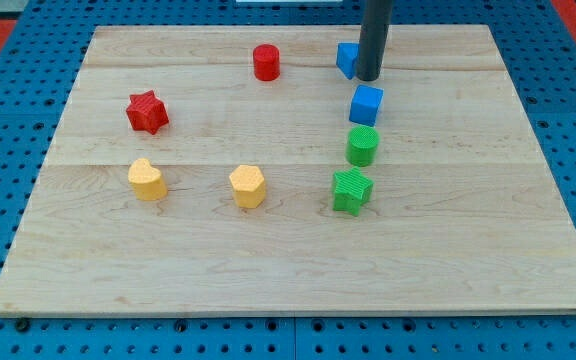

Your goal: Push the blue cube to the center right

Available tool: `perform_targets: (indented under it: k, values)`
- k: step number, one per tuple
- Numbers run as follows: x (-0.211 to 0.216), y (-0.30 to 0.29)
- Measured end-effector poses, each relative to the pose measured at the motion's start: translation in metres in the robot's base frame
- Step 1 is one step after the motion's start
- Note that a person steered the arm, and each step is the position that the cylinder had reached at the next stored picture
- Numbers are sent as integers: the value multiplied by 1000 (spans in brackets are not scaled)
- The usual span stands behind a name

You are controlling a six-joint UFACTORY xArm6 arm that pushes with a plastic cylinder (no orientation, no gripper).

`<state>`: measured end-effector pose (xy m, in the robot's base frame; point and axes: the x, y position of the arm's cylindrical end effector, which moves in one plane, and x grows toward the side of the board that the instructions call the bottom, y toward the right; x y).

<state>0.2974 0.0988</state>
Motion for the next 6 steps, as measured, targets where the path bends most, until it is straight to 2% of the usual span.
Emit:
perform_targets:
  k: [2, 3, 4, 5, 6]
  values:
    - [26, -31]
    - [66, -1]
    - [112, 5]
    - [135, 9]
    - [96, 22]
